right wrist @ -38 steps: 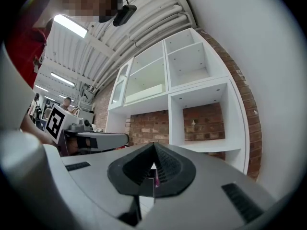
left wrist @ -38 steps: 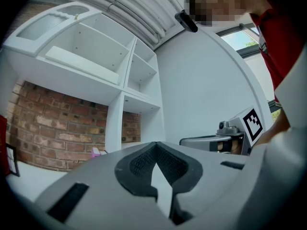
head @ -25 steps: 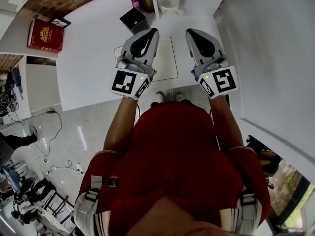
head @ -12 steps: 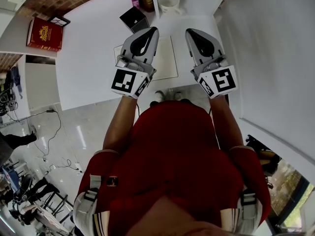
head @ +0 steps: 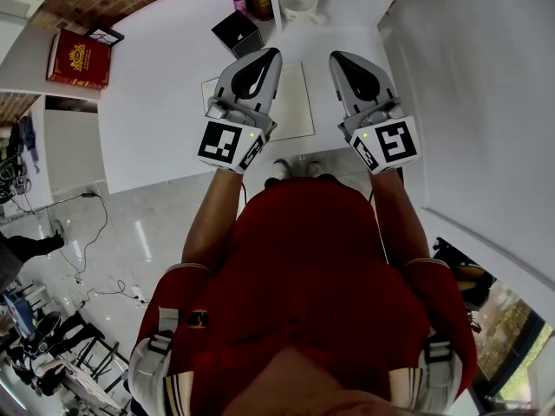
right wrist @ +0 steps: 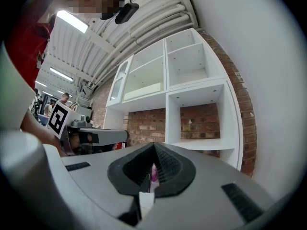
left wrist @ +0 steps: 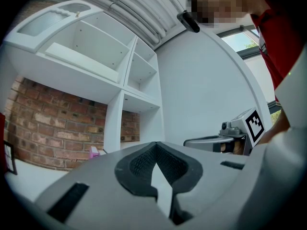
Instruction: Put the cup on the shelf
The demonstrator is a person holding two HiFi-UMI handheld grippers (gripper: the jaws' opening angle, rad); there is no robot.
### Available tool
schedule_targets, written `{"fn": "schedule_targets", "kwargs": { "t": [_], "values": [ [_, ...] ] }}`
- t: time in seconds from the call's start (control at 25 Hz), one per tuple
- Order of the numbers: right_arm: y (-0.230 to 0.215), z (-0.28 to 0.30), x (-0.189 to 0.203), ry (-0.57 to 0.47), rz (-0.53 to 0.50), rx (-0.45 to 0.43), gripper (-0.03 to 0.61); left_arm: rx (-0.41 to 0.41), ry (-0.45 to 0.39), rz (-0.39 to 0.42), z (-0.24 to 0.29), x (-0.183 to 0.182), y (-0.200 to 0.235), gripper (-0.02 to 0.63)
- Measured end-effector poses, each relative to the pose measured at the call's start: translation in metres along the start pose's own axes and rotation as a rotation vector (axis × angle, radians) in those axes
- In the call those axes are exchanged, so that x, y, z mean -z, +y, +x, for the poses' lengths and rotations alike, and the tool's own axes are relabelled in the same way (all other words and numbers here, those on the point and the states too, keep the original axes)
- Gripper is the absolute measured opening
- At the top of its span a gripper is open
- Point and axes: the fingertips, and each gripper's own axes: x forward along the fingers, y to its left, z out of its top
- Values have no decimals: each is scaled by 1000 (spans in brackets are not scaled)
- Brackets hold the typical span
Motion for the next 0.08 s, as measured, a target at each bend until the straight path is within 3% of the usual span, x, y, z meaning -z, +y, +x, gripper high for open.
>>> {"fn": "schedule_targets", "kwargs": {
  "t": [0.08],
  "values": [
    [-1, -1, 1, 2, -1, 3, -3, 0, 0, -2, 0, 1, 0, 3]
  ]
}}
